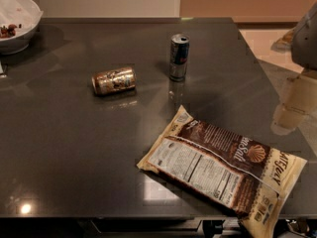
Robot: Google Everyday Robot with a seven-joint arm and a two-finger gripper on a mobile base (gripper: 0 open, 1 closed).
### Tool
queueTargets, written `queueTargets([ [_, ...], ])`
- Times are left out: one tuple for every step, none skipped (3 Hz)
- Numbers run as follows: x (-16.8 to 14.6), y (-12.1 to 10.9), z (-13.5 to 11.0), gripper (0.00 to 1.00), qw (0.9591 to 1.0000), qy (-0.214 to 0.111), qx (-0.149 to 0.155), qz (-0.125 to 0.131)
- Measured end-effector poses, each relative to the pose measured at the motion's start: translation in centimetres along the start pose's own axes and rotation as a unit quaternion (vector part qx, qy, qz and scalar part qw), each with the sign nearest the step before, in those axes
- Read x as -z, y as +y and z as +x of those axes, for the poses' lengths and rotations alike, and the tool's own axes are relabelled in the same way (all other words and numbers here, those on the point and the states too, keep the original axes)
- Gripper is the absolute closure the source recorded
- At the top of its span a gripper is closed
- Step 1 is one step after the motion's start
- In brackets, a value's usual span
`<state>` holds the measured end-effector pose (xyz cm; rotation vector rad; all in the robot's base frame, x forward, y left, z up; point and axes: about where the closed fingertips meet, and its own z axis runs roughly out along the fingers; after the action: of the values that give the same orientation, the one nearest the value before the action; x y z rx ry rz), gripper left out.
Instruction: Pick orange can
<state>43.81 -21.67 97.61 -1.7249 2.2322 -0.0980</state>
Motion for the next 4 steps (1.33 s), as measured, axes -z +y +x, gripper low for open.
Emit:
queueTargets([
  [0.0,0.0,0.0,0.0,1.0,0.0,0.0,0.0],
  [0.1,-0.5,-0.6,0.0,1.0,-0.005,0.007,0.002],
  [-0.4,-2.0,-2.3,0.0,0.9995,-0.019,0.026,0.003],
  [-1.3,-3.8,-5.0,0.0,0.998,-0.039,0.049,0.0],
])
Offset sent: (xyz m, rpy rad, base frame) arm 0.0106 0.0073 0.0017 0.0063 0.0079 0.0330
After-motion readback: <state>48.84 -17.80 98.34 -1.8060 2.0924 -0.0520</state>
